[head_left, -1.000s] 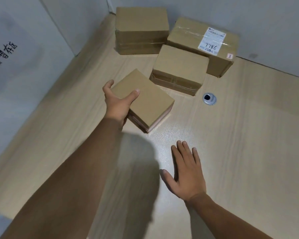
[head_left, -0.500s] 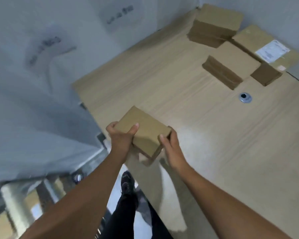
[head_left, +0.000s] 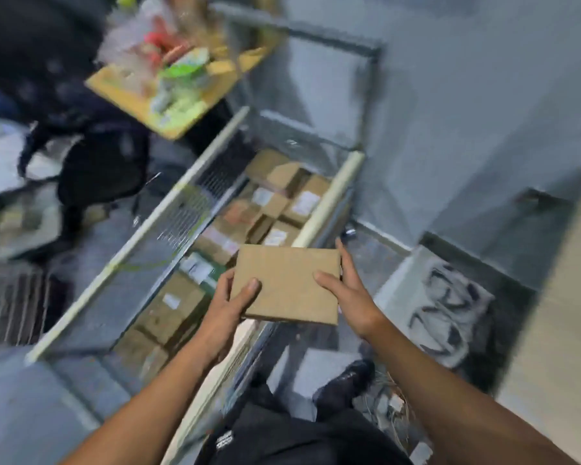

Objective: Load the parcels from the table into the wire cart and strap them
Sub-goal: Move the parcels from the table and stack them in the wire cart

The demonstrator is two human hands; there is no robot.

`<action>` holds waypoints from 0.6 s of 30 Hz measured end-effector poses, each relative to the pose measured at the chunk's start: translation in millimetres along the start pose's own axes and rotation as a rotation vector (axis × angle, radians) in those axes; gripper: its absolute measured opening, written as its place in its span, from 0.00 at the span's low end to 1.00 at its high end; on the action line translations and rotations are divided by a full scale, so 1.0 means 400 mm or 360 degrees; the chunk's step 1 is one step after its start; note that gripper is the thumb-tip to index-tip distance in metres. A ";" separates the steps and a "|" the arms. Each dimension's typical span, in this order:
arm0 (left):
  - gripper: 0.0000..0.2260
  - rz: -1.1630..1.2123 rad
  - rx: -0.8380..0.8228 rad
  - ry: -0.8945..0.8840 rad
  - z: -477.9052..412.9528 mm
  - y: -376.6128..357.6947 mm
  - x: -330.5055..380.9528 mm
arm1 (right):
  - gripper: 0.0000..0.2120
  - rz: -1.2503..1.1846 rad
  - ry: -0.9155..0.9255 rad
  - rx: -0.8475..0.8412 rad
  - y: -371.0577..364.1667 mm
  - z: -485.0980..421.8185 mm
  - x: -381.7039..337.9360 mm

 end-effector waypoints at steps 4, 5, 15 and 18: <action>0.37 0.0501 0.0358 0.0109 0.063 0.302 -0.180 | 0.38 0.0398 -0.0119 -0.0507 -0.322 -0.072 0.092; 0.38 0.0612 0.0441 0.0161 0.081 0.366 -0.231 | 0.36 0.0507 -0.0126 -0.0618 -0.397 -0.075 0.119; 0.26 0.1003 0.1164 0.0308 -0.050 0.788 -0.645 | 0.32 0.2599 0.0291 -0.1543 -0.680 -0.134 0.532; 0.34 0.0974 0.1262 0.0359 -0.111 0.822 -0.760 | 0.34 0.2795 0.0180 -0.1764 -0.662 -0.140 0.641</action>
Point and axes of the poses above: each hand's wrist, its own z-axis away from the middle knuckle, its own y-axis out of the back of the hand, x = y × z, the point moved 6 cm from there along -z, towards the middle knuckle, and after that the axes turned 15 degrees about y, right-handed, at the moved point
